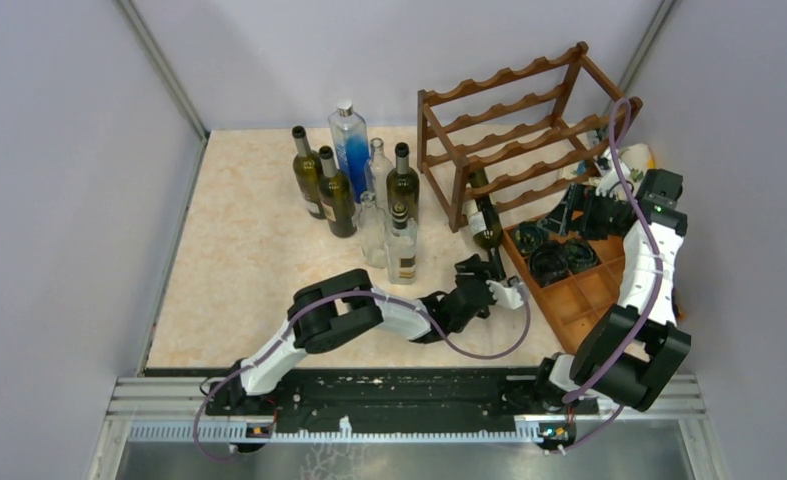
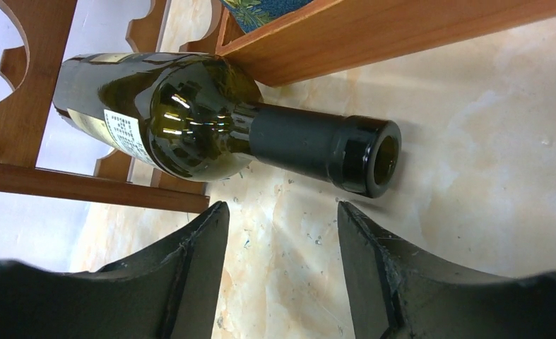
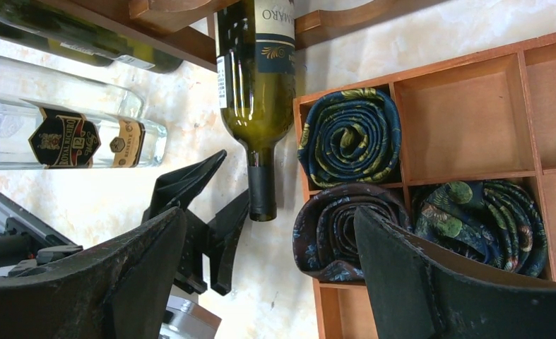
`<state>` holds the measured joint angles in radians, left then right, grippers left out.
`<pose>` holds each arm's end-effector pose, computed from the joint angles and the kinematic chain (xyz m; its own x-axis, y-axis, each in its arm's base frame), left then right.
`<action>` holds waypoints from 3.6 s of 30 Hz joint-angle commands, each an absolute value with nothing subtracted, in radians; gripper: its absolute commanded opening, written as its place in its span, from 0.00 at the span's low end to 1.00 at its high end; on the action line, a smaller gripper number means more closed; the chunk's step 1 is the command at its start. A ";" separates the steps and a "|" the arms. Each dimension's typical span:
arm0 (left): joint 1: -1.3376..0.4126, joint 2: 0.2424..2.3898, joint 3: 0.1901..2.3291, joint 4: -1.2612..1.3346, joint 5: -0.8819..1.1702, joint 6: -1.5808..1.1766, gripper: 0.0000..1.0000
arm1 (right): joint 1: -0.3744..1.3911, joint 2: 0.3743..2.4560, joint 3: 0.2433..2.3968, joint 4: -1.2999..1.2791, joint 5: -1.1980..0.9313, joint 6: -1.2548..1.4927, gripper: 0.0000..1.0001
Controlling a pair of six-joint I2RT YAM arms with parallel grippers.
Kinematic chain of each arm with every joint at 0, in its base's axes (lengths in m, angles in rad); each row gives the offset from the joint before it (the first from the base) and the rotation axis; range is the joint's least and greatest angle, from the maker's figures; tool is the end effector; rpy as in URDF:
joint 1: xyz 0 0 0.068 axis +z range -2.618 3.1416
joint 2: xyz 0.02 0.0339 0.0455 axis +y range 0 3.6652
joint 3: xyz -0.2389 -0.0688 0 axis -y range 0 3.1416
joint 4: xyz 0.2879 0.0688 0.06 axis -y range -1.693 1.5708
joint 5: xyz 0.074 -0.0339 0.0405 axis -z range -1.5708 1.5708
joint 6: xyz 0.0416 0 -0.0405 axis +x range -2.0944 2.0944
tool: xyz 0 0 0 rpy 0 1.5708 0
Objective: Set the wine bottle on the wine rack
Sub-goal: Place the wine bottle in the wine rack.
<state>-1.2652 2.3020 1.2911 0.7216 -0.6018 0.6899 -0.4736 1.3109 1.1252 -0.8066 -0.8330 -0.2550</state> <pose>0.1690 -0.4574 0.0484 0.3302 0.6970 -0.6365 0.5351 0.4173 0.7346 0.2885 -0.1133 0.2648 -0.7076 0.1720 -0.6854 -0.2395 0.8542 0.4616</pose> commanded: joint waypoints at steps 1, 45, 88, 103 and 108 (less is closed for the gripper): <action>-1.260 2.315 1.319 0.646 -0.583 0.626 0.65 | -0.480 1.278 1.117 -0.802 -0.859 -0.282 0.87; -1.218 1.823 1.203 0.234 -0.283 0.288 0.72 | -0.348 1.162 0.970 -0.836 -0.858 -0.512 0.85; -1.216 1.140 1.230 0.210 -0.484 0.233 0.76 | -0.010 1.319 0.558 -0.007 -0.449 0.292 0.46; -1.216 1.120 1.226 0.202 -0.512 0.219 0.76 | 0.104 1.413 0.577 0.121 -0.339 0.275 0.17; -1.216 1.129 1.234 0.202 -0.517 0.228 0.76 | 0.104 1.395 0.604 0.164 -0.360 0.247 0.01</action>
